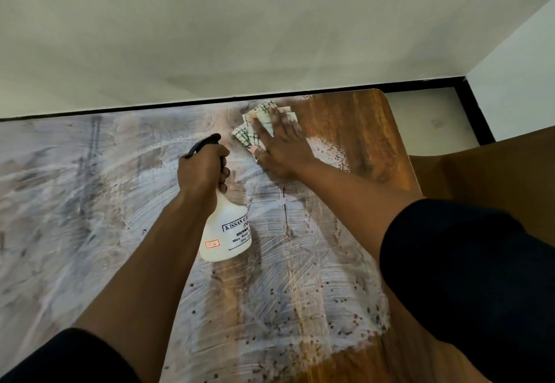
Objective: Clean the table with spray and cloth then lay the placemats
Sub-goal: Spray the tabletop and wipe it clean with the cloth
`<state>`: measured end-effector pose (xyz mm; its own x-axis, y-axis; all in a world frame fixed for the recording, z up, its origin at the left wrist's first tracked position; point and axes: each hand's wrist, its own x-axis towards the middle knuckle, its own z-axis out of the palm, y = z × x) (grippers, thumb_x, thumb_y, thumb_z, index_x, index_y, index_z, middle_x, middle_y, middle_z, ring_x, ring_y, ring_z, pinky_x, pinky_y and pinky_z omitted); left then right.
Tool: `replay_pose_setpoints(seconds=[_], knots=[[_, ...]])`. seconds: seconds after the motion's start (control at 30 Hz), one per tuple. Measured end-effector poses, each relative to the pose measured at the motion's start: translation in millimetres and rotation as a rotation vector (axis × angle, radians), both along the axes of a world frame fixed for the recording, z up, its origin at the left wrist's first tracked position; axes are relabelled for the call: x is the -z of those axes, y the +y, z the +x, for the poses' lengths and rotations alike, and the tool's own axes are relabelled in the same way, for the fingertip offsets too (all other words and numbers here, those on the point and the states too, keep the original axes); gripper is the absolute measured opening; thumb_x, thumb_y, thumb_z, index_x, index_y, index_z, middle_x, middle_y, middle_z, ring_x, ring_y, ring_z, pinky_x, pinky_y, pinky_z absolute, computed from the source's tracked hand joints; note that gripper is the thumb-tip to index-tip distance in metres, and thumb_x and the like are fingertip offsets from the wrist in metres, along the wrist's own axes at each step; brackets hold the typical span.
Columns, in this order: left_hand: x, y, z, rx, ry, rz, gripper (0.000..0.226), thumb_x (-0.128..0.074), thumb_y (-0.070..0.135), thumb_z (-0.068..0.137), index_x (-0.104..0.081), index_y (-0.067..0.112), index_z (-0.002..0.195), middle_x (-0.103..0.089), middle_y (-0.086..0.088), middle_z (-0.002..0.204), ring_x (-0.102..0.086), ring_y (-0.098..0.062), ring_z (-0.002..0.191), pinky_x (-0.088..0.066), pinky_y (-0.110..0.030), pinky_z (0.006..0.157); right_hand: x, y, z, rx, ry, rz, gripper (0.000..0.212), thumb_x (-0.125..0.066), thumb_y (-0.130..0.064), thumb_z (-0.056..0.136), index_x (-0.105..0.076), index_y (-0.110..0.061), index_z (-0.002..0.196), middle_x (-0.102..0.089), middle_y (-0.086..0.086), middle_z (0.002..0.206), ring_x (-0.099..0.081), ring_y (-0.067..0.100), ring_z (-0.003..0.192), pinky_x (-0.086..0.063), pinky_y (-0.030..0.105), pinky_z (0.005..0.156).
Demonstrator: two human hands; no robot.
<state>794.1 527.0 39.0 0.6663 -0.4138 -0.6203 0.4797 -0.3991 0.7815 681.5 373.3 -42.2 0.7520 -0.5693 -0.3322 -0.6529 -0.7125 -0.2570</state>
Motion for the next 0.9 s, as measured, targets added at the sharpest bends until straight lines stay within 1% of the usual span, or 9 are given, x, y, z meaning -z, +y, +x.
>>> replay_pose_setpoints(seconds=[0.07, 0.13, 0.2, 0.27, 0.4, 0.57, 0.67, 0.77, 0.9], knots=[[-0.1, -0.2, -0.3, 0.038, -0.003, -0.012, 0.052, -0.064, 0.007, 0.095, -0.068, 0.031, 0.142, -0.056, -0.002, 0.065, -0.051, -0.014, 0.049, -0.033, -0.021, 0.04, -3.2, -11.9, -13.8, 0.09, -0.006, 0.008, 0.074, -0.022, -0.063, 0.105, 0.019, -0.036, 0.16, 0.034, 0.016, 0.164, 0.022, 0.038, 0.154, 0.011, 0.054, 0.126], [-1.3, 0.6, -1.7, 0.093, 0.011, -0.035, 0.049, -0.063, 0.007, 0.097, -0.068, 0.03, 0.14, -0.062, -0.002, 0.066, -0.062, -0.016, 0.054, -0.034, -0.021, 0.039, -3.4, -26.9, -30.4, 0.212, 0.003, -0.002, 0.074, -0.02, -0.064, 0.105, 0.023, -0.037, 0.159, 0.036, 0.016, 0.163, 0.024, 0.039, 0.153, 0.015, 0.05, 0.123], [0.3, 0.8, -3.1, 0.127, 0.029, -0.045, 0.047, -0.063, 0.007, 0.098, -0.068, 0.03, 0.139, -0.065, 0.0, 0.064, -0.068, -0.018, 0.061, -0.033, -0.021, 0.04, -1.1, -40.6, -45.8, 0.323, 0.018, -0.016, 0.074, -0.02, -0.064, 0.105, 0.023, -0.037, 0.159, 0.036, 0.016, 0.163, 0.025, 0.038, 0.154, 0.014, 0.05, 0.124], [3.3, 0.8, -4.3, 0.12, 0.04, -0.034, 0.049, -0.062, 0.007, 0.098, -0.066, 0.031, 0.14, -0.062, 0.003, 0.06, -0.067, -0.018, 0.062, -0.033, -0.021, 0.04, 2.1, -47.7, -52.4, 0.4, 0.03, -0.032, 0.074, -0.021, -0.063, 0.105, 0.021, -0.036, 0.16, 0.032, 0.016, 0.166, 0.023, 0.037, 0.155, 0.012, 0.05, 0.126], [8.0, 6.5, -3.8, 0.099, 0.027, -0.007, 0.053, -0.061, 0.005, 0.094, -0.068, 0.031, 0.139, -0.054, 0.0, 0.063, -0.053, -0.014, 0.05, -0.033, -0.022, 0.041, 9.0, -46.4, -45.4, 0.455, -0.004, -0.083, 0.074, -0.024, -0.06, 0.104, 0.014, -0.035, 0.162, 0.026, 0.016, 0.168, 0.02, 0.036, 0.156, 0.01, 0.05, 0.126], [8.8, 19.9, 4.7, 0.109, 0.02, -0.029, 0.046, -0.062, 0.007, 0.098, -0.067, 0.037, 0.132, -0.063, -0.001, 0.069, -0.068, -0.016, 0.057, -0.034, -0.022, 0.04, 9.6, -49.9, -24.4, 0.522, -0.02, -0.104, 0.073, -0.026, -0.055, 0.103, 0.009, -0.034, 0.164, 0.022, 0.019, 0.169, 0.017, 0.04, 0.156, 0.008, 0.054, 0.126], [12.0, 26.3, 9.6, 0.096, 0.004, -0.028, 0.046, -0.062, 0.008, 0.099, -0.066, 0.035, 0.136, -0.067, -0.001, 0.071, -0.072, -0.017, 0.06, -0.034, -0.021, 0.039, 1.6, -44.9, 5.7, 0.46, -0.044, -0.06, 0.069, -0.023, -0.057, 0.105, 0.012, -0.037, 0.162, 0.019, 0.018, 0.169, 0.012, 0.041, 0.156, 0.007, 0.057, 0.126], [16.2, 29.7, 13.2, 0.064, -0.011, -0.015, 0.05, -0.063, 0.009, 0.099, -0.064, 0.033, 0.143, -0.068, -0.002, 0.073, -0.073, -0.018, 0.063, -0.034, -0.021, 0.04, -0.6, -14.3, 51.8, 0.269, -0.093, -0.022, 0.069, -0.024, -0.061, 0.106, 0.014, -0.043, 0.16, 0.02, 0.014, 0.169, 0.009, 0.041, 0.156, 0.006, 0.058, 0.121], [18.6, 27.6, 12.3, 0.033, -0.035, -0.002, 0.048, -0.064, 0.01, 0.098, -0.066, 0.035, 0.139, -0.069, -0.003, 0.075, -0.074, -0.019, 0.065, -0.036, -0.023, 0.039, 6.4, 24.8, 94.1, 0.029, -0.091, -0.014, 0.074, -0.026, -0.059, 0.105, 0.017, -0.037, 0.161, 0.028, 0.015, 0.167, 0.023, 0.037, 0.155, 0.009, 0.056, 0.126]])
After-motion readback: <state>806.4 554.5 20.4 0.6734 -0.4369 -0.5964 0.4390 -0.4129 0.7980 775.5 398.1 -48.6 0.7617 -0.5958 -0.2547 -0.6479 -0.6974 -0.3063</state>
